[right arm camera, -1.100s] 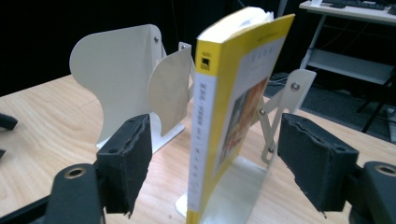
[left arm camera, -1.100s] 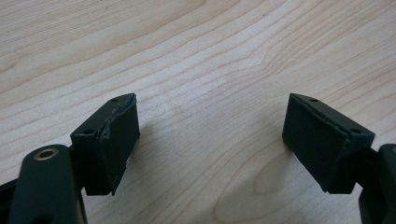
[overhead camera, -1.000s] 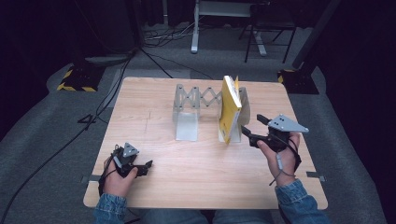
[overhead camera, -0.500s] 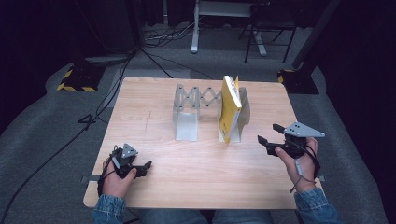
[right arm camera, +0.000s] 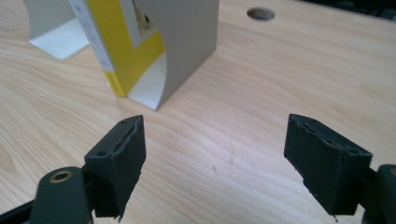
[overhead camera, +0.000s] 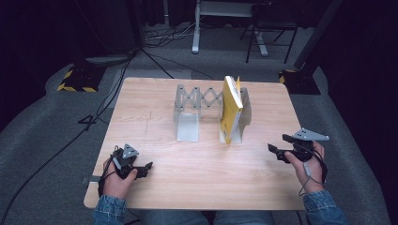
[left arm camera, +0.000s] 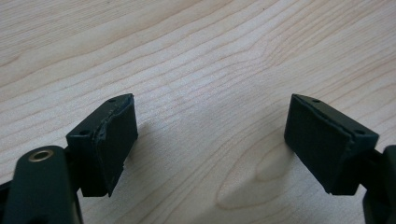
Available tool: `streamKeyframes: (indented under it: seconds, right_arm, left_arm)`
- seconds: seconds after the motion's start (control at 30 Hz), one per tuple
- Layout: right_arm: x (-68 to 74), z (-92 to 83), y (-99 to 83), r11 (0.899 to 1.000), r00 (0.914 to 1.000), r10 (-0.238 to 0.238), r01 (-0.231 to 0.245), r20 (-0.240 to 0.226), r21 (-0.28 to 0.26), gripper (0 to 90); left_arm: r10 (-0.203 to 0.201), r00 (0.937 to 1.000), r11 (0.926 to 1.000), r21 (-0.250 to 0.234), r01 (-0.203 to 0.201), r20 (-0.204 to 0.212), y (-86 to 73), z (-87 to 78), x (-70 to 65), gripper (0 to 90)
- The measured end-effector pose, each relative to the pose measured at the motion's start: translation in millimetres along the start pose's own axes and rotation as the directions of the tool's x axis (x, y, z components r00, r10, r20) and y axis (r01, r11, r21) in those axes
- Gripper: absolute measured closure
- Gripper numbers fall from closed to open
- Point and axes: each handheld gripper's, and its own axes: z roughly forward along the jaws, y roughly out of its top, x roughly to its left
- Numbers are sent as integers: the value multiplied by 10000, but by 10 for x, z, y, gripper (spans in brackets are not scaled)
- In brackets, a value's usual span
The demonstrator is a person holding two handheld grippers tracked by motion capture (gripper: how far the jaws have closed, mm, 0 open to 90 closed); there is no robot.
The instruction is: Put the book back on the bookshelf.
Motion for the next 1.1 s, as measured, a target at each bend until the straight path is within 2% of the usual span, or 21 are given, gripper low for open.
streamKeyframes:
  seconds: [0.3, 0.47, 0.77, 0.83, 0.93, 1.03, 1.1]
  right_arm:
    - [-178, 190, -332, 9927, 9991, 405, -419, 153, 1132, 205]
    - [-191, 232, -432, 9883, 9992, 384, -398, 120, 1475, 198]
    - [-149, 280, -554, 9859, 9996, 273, -286, 102, 1651, 174]
    - [-114, 301, -591, 9889, 9998, -4, -26, 206, 1484, 153]
    - [-105, 312, -603, 9909, 9997, 14, -47, 244, 1345, 144]
    - [-88, 352, -585, 9887, 9996, -29, -11, 265, 1500, 66]
    - [-89, 355, -584, 9885, 9997, -61, 23, 250, 1513, 63]
  left_arm:
    - [4, 10000, 10000, 1, -4, -3, 0, 0, 0, 176]
    - [7, 10000, 10000, -71, -7, -50, -2, 6, -3, 175]
    - [10, 10000, 10000, -70, -10, -54, -2, 6, -4, 174]
    - [11, 10000, 10000, -90, -11, -53, -1, 9, -4, 174]
    - [19, 10000, 10000, -67, -20, -48, 2, 10, -4, 169]
    - [26, 10000, 10000, -65, -27, -54, 3, 11, -5, 168]
    - [32, 10000, 10000, -68, -32, -56, 3, 11, -5, 168]
